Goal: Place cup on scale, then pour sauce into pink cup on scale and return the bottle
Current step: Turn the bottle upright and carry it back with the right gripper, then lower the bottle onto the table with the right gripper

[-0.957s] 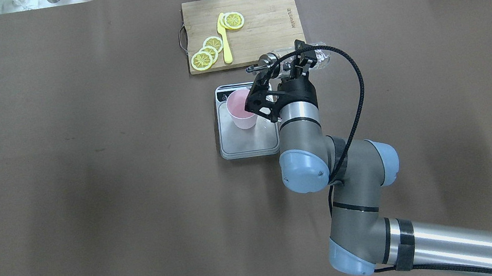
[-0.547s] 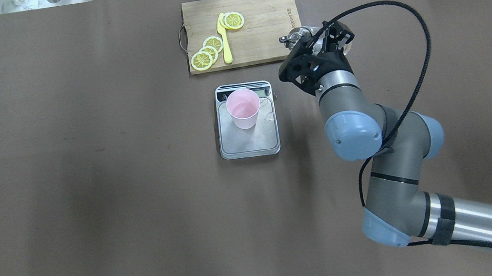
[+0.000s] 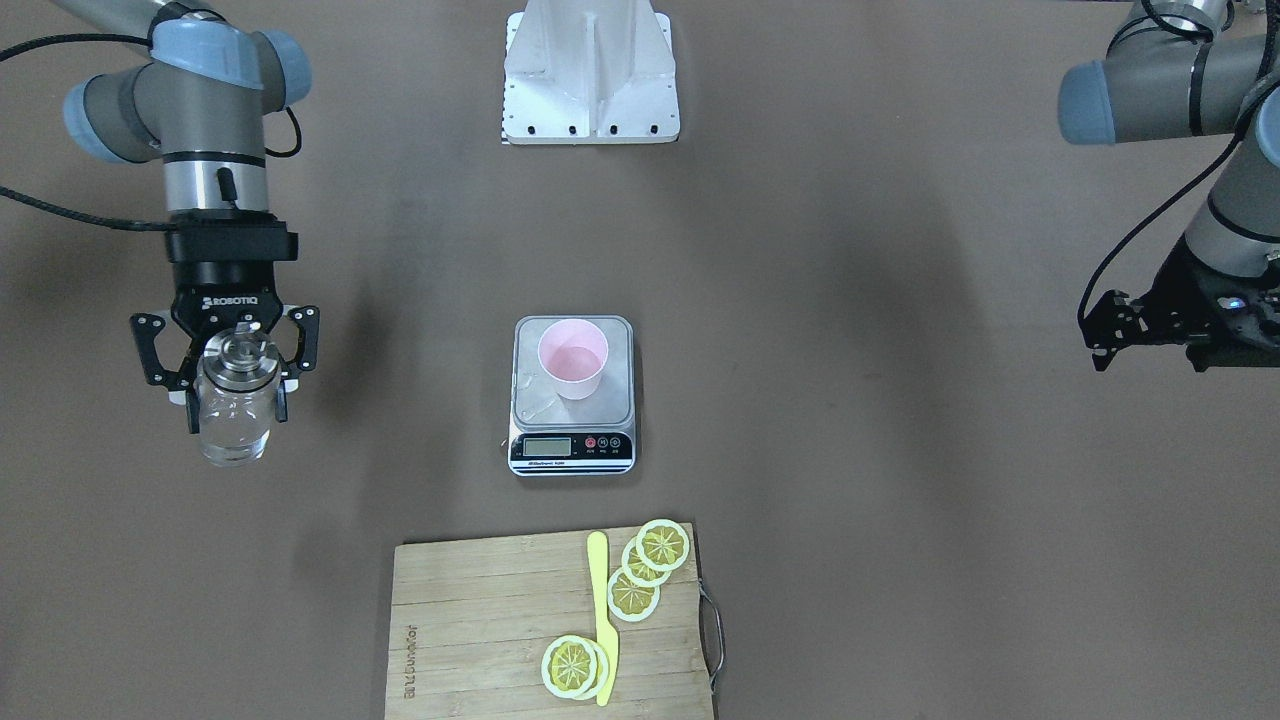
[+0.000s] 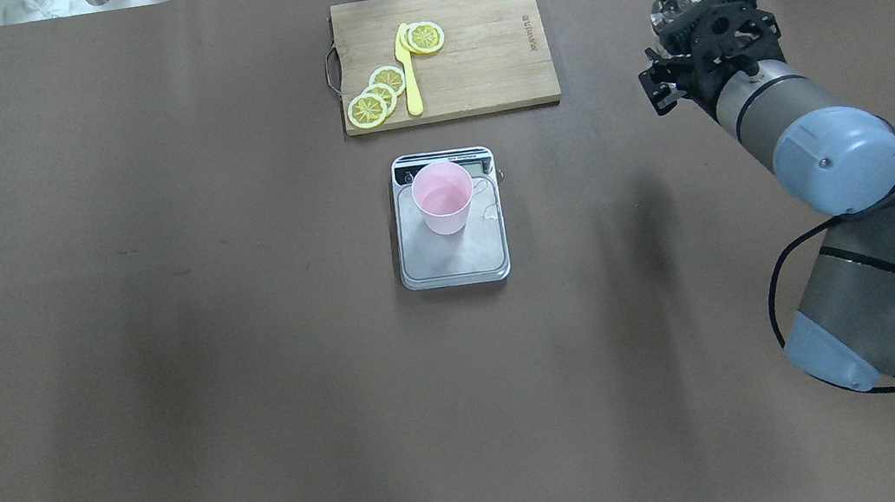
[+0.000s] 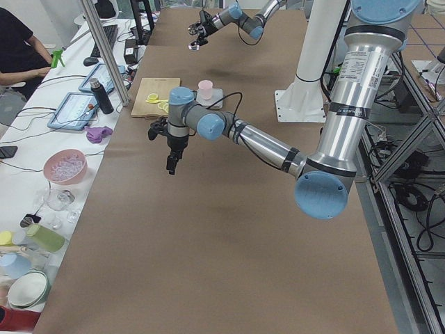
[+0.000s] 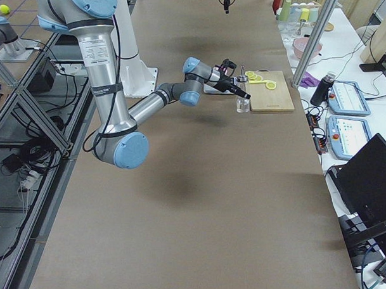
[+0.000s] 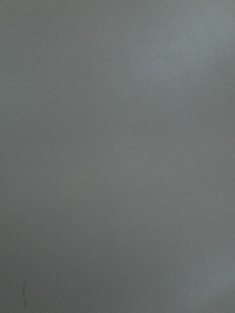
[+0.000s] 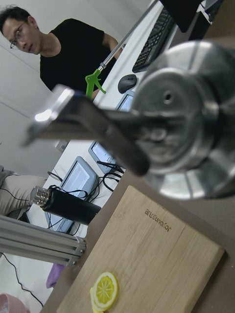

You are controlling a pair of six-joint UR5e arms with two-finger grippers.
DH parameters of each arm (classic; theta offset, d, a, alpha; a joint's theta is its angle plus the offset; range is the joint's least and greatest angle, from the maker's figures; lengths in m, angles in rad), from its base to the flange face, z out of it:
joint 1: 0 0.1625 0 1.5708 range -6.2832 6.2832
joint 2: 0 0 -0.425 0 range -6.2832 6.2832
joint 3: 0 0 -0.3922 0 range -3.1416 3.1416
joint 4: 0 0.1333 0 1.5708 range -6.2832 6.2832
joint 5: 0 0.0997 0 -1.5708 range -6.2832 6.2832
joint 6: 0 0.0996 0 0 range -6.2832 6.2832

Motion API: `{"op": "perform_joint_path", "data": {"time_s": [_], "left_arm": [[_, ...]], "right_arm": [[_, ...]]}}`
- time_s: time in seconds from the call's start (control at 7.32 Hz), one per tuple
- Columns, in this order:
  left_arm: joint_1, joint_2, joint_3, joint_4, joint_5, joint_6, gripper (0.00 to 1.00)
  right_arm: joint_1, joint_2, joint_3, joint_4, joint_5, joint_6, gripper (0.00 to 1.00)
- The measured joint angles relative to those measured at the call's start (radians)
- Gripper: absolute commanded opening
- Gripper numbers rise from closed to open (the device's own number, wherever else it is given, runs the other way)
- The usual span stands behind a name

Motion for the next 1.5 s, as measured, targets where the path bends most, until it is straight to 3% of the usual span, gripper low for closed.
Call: {"op": "perform_joint_path", "data": {"time_s": [0.41, 0.68, 0.82, 1.5], "left_arm": [[-0.001, 0.001, -0.004, 0.000, 0.002, 0.000, 0.98], [-0.001, 0.001, -0.008, 0.000, 0.003, 0.000, 0.98], [-0.001, 0.001, -0.012, 0.000, 0.003, 0.000, 0.98], [-0.001, 0.002, -0.023, 0.003, 0.005, -0.001, 0.98]], "right_arm": [[0.076, -0.080, -0.059, 0.177, 0.137, 0.240, 0.00], [0.115, -0.108, -0.213, 0.412, 0.186, 0.301, 0.00], [0.132, -0.111, -0.254, 0.459, 0.205, 0.305, 0.00], [0.141, -0.106, -0.340, 0.483, 0.217, 0.310, 0.00]]}}
